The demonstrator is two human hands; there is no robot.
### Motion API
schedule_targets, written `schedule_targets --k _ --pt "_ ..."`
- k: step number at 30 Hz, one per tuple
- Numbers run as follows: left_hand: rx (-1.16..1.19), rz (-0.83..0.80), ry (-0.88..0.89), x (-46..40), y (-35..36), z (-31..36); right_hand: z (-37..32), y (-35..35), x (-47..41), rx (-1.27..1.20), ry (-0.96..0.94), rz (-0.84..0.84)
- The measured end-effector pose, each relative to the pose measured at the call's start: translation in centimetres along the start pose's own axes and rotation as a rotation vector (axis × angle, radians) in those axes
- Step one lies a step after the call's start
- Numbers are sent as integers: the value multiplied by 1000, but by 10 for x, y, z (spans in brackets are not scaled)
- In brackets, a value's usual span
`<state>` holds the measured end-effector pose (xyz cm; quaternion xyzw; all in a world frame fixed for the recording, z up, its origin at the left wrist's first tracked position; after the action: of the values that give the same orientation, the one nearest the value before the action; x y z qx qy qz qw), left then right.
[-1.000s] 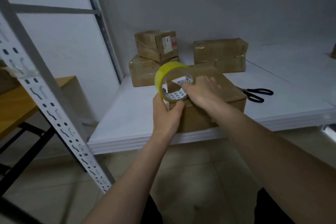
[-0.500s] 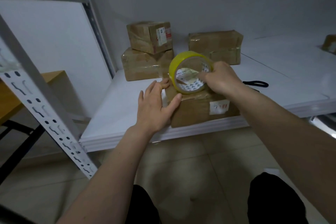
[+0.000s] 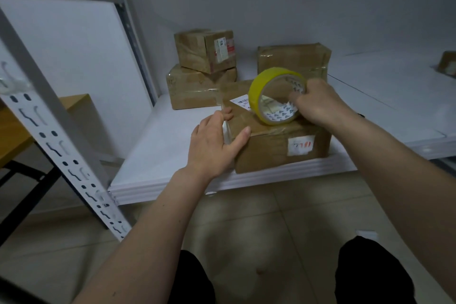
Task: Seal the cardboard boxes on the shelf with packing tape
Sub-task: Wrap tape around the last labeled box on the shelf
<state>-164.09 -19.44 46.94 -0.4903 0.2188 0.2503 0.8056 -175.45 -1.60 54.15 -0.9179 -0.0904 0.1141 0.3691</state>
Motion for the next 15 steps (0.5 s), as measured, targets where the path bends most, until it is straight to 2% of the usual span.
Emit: schedule_targets --k 3,7,15 --pt "-24 -48 19 -4 -2 8 7 7 2 0 33 32" --pt "-41 -112 33 -4 -5 13 10 14 2 134 62 74" --pt "-92 -210 -39 -1 -7 16 15 -4 -3 12 72 95"
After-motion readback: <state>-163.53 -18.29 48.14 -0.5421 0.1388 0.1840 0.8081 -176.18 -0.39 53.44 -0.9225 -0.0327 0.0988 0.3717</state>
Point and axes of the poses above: each hand's wrist, its own x-axis away from the middle knuckle, its own y-axis out of the palm, z = x × y, the point moved 3 cm from there along -x, towards the middle knuckle, and after that the axes turned 9 degrees about y, right-handed, at the moved point
